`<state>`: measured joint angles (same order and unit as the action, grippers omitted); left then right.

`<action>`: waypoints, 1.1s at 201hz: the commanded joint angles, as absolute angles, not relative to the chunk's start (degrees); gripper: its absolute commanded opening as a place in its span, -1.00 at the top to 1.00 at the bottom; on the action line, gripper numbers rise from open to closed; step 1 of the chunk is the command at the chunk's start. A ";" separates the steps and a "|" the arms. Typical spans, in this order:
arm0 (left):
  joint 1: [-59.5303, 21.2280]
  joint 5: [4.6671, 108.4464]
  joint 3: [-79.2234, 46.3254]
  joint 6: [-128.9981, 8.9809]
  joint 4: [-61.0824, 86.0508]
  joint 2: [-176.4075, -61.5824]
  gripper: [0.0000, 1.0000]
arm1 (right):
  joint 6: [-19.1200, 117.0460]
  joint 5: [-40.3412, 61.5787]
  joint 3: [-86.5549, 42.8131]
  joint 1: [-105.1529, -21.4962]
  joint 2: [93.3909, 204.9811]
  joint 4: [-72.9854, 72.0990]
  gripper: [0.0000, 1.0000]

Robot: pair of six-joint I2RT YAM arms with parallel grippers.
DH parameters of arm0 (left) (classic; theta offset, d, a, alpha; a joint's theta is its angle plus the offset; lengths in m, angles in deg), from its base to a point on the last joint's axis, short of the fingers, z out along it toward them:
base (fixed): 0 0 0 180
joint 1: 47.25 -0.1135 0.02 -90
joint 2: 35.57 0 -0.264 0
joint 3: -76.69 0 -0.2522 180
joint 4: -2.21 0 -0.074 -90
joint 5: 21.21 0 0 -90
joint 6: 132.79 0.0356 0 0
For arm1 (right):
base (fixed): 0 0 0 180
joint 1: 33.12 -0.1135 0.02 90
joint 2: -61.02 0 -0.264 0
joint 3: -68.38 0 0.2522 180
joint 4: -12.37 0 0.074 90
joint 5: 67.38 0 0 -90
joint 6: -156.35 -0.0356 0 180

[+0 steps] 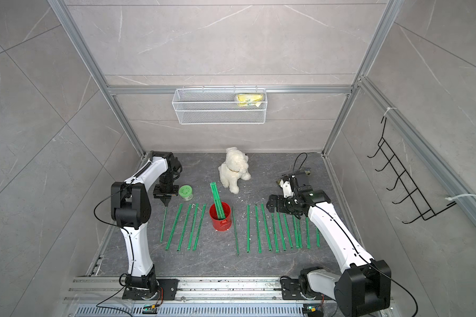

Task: Take the straws out of the storage container
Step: Place the straw at the center of the board.

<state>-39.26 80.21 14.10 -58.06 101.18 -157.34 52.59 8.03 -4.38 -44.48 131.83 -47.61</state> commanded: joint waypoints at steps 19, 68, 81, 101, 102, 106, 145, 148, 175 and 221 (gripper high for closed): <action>-39.67 78.89 15.52 -56.48 101.55 -158.46 0.90 | 52.33 7.94 -3.43 -44.81 133.15 -46.09 -1.00; -39.80 78.89 14.13 -56.33 100.42 -159.13 0.84 | 52.35 7.81 -3.29 -44.89 134.12 -45.56 -1.00; -39.87 78.80 13.78 -56.35 100.17 -159.13 0.83 | 52.30 7.85 -3.29 -44.82 134.27 -45.52 -1.00; -39.95 78.80 13.07 -56.32 99.75 -158.98 0.76 | 52.30 7.81 -3.34 -44.81 134.44 -45.51 -1.00; -39.96 78.80 13.04 -56.32 99.74 -158.97 0.76 | 52.34 7.83 -3.37 -44.86 134.43 -45.47 -1.00; -39.96 78.72 12.95 -56.33 99.63 -158.93 0.76 | 52.27 7.77 -3.39 -44.81 134.45 -45.42 -1.00; -40.04 78.43 12.01 -56.33 99.02 -158.95 0.72 | 52.03 7.68 -3.28 -44.81 134.54 -45.34 -1.00; -40.04 78.44 12.01 -56.32 99.02 -158.92 0.70 | 52.10 7.68 -3.25 -44.86 134.58 -45.34 -1.00; -40.04 78.54 11.70 -56.36 98.79 -158.81 0.61 | 51.95 7.57 -3.28 -44.87 134.60 -45.33 -1.00; -40.04 78.73 10.55 -56.88 98.45 -157.78 0.57 | 51.82 7.55 -3.29 -44.81 134.55 -45.42 -1.00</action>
